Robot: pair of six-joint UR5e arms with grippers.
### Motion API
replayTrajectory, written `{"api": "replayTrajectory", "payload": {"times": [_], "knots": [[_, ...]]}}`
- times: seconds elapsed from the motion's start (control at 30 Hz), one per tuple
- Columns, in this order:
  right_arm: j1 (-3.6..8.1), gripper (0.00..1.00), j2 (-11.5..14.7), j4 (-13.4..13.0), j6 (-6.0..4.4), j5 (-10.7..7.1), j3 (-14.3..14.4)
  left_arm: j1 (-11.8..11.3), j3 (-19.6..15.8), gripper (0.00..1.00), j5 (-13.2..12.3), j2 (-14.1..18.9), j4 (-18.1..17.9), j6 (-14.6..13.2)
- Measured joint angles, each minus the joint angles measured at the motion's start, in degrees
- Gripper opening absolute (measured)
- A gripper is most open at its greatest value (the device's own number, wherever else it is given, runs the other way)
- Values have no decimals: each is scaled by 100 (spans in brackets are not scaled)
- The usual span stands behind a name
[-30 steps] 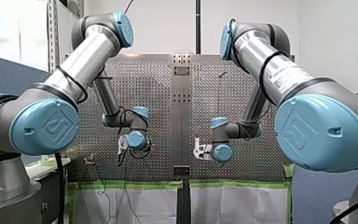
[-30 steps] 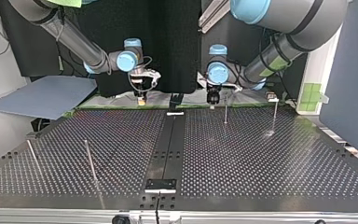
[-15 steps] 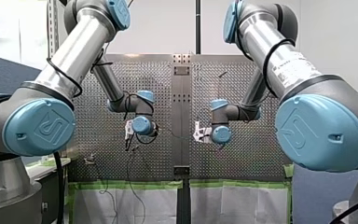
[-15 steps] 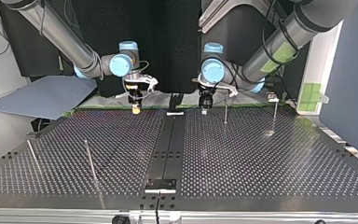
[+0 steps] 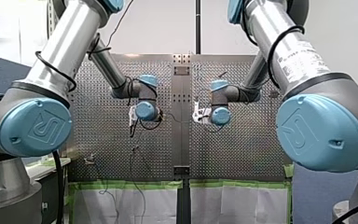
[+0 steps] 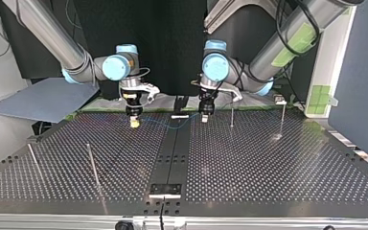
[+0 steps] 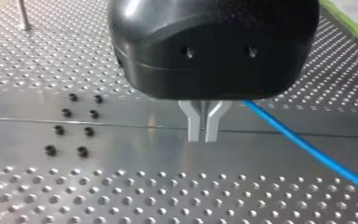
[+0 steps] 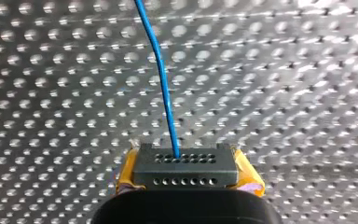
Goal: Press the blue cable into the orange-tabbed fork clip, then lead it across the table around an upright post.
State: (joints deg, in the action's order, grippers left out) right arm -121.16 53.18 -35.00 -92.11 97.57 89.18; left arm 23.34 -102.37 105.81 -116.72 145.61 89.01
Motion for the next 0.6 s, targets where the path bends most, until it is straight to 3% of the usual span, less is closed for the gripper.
{"api": "replayTrajectory", "payload": {"times": [0.27, 0.6], "knots": [[-23, 0, 290, 50, 5, 0, 0, 109, 1, 0, 90, 142, 11, 5], [-39, 0, 487, 61, 16, 3, 0, 154, 8, 0, 234, 647, 59, 189]]}}
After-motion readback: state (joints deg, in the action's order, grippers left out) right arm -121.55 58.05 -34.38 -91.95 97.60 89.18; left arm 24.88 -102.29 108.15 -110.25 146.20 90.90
